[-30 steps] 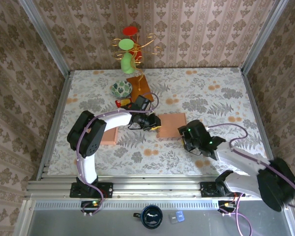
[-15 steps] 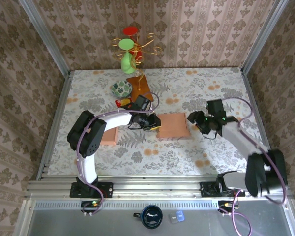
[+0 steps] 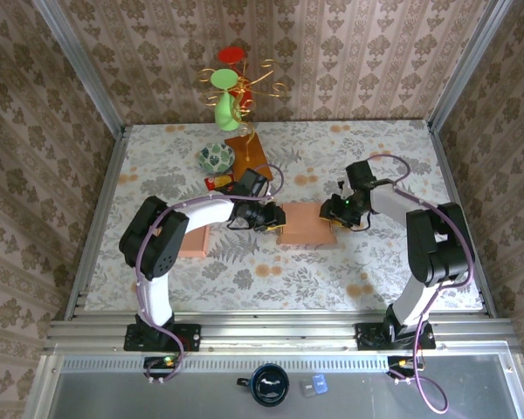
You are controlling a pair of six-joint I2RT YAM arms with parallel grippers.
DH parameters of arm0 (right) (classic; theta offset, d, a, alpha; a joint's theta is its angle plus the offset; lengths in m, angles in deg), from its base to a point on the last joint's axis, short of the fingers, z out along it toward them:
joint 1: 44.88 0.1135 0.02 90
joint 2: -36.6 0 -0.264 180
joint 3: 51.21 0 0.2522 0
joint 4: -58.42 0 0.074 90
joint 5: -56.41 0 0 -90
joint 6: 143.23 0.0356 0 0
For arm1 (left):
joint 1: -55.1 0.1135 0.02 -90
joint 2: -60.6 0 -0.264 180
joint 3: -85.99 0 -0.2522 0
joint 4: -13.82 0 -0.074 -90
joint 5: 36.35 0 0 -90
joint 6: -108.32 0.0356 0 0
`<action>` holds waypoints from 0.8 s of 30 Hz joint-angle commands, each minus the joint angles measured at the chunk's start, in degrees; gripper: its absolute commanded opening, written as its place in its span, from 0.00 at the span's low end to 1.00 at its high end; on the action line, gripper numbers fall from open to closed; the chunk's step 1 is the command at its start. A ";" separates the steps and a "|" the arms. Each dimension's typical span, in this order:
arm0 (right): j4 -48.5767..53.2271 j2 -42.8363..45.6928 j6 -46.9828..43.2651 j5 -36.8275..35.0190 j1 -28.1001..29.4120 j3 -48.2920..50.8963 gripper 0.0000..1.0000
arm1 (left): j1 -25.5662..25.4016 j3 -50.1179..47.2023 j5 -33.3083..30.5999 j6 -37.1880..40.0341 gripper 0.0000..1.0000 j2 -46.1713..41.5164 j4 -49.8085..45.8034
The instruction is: Fold the paper box
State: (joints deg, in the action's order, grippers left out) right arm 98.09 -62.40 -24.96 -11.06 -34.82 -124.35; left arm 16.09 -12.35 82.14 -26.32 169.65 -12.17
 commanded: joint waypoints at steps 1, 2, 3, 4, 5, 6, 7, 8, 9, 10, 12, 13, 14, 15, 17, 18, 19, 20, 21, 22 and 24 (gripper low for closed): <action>2.87 -0.72 -2.42 -1.90 0.98 -1.11 0.37 | -0.06 1.67 -1.07 1.97 0.29 0.72 -3.43; 2.92 -0.66 -2.35 -2.14 1.16 -0.91 0.35 | -0.04 1.85 -1.13 2.14 0.30 0.65 -3.74; 2.84 -0.54 -2.34 -2.39 1.28 -0.69 0.33 | -0.04 2.12 -1.29 2.46 0.31 0.51 -4.36; 2.91 -0.35 -2.41 -2.72 1.39 -0.42 0.31 | -0.12 2.32 -1.35 2.91 0.31 0.24 -4.87; 2.92 -0.17 -2.37 -2.96 1.44 -0.27 0.29 | -0.11 2.43 -1.42 3.19 0.32 -0.01 -5.14; 2.92 0.15 -2.52 -3.17 1.51 -0.06 0.28 | -0.07 2.50 -1.55 3.50 0.32 -0.31 -5.39; 2.87 0.45 -2.50 -3.27 1.53 0.15 0.27 | -0.09 2.47 -1.68 3.76 0.32 -0.57 -5.63; 2.83 0.57 -2.58 -3.20 1.53 0.30 0.26 | -0.02 2.39 -1.67 3.96 0.32 -0.68 -5.61; 2.83 0.77 -2.69 -3.18 1.50 0.39 0.26 | 0.10 2.41 -1.62 4.04 0.32 -0.69 -5.51; 2.91 0.94 -2.73 -3.14 1.58 0.40 0.25 | 0.30 2.41 -1.43 4.17 0.31 -0.54 -5.38; 2.87 1.33 -2.70 -2.86 1.61 0.57 0.25 | 0.33 2.34 -0.91 4.05 0.28 -0.12 -4.85; 2.70 1.57 -2.54 -2.60 1.60 0.70 0.25 | 0.33 2.28 -0.72 3.99 0.26 0.06 -4.50; 2.50 1.85 -2.39 -2.36 1.63 0.90 0.26 | 0.35 2.17 -0.75 3.95 0.25 0.29 -4.35; 2.20 2.28 -2.20 -2.11 1.55 1.16 0.28 | 0.40 2.00 -0.72 3.89 0.23 0.47 -4.18; 1.12 2.99 -1.86 -1.38 1.53 1.87 0.34 | 0.47 1.26 -0.80 3.69 0.20 0.54 -3.71; 0.05 3.48 -1.82 -0.37 1.30 2.55 0.38 | 0.47 0.81 -0.93 3.60 0.19 0.41 -3.38; -1.44 4.12 -1.82 0.92 1.00 3.43 0.42 | 0.44 0.54 -1.14 3.71 0.19 0.29 -3.28; -2.61 4.64 -1.90 1.68 0.78 4.16 0.45 | 0.46 0.43 -1.24 3.88 0.18 0.28 -3.35; -3.69 5.20 -1.90 2.35 0.45 4.94 0.48 | 0.56 0.22 -1.42 4.05 0.18 0.28 -3.43; -4.40 5.77 -1.94 2.73 0.03 5.52 0.51 | 0.51 0.18 -1.50 4.23 0.17 0.20 -3.63; -4.92 5.86 -2.06 3.49 -0.93 6.13 0.54 | 0.61 -0.16 -1.66 4.30 0.16 0.10 -3.51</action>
State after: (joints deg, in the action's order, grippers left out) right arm 95.55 -58.29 -26.34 -10.19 -34.56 -119.21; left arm 16.25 -11.22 81.73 -23.42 169.65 -14.66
